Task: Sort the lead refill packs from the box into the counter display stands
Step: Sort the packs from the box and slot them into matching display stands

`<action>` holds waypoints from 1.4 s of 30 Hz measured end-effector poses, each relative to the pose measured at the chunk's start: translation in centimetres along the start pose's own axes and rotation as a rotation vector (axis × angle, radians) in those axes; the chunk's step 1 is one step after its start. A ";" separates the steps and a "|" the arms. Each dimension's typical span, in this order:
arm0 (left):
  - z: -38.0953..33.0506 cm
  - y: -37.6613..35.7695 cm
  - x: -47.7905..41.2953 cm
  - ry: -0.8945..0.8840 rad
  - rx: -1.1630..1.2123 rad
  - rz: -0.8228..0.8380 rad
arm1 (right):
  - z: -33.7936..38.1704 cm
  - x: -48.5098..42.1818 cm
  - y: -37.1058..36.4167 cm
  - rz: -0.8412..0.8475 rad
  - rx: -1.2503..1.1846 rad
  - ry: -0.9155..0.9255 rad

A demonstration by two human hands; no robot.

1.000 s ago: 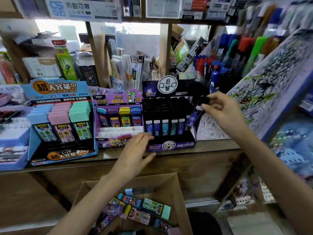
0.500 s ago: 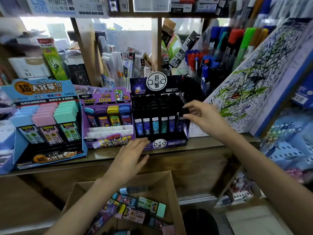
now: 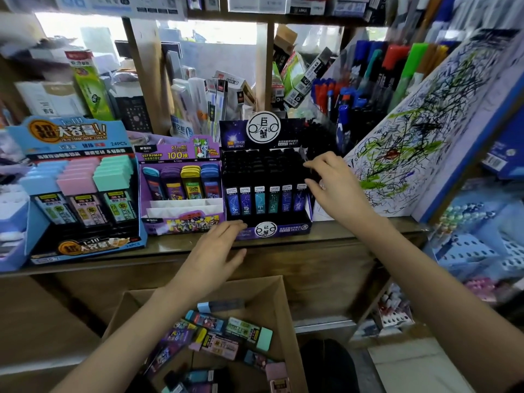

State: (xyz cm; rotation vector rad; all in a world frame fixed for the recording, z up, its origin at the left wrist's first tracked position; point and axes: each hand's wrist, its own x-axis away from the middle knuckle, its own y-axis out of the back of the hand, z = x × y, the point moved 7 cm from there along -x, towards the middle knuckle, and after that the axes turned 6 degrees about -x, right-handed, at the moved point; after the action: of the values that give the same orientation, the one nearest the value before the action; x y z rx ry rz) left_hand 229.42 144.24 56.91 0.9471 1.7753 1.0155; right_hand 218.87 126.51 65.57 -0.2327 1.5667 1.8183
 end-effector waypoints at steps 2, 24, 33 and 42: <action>0.4 0.7 1.5 0.012 0.025 -0.050 | 0.6 1.2 0.3 -0.022 -0.077 -0.026; 15.8 -16.0 25.7 0.533 0.219 0.650 | 9.6 30.0 -29.4 1.296 -0.305 -0.247; 16.2 -18.1 26.1 0.393 -0.110 0.737 | 9.1 31.9 -30.1 1.195 -0.162 -0.143; 14.9 -18.5 24.5 0.305 0.013 0.684 | 7.9 31.4 -30.6 1.115 -0.325 -0.319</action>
State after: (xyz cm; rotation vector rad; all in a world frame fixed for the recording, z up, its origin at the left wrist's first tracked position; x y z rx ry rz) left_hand 231.24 162.72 28.28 1.5264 1.7232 1.6450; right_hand 217.14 146.39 25.74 0.9264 1.2110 2.7419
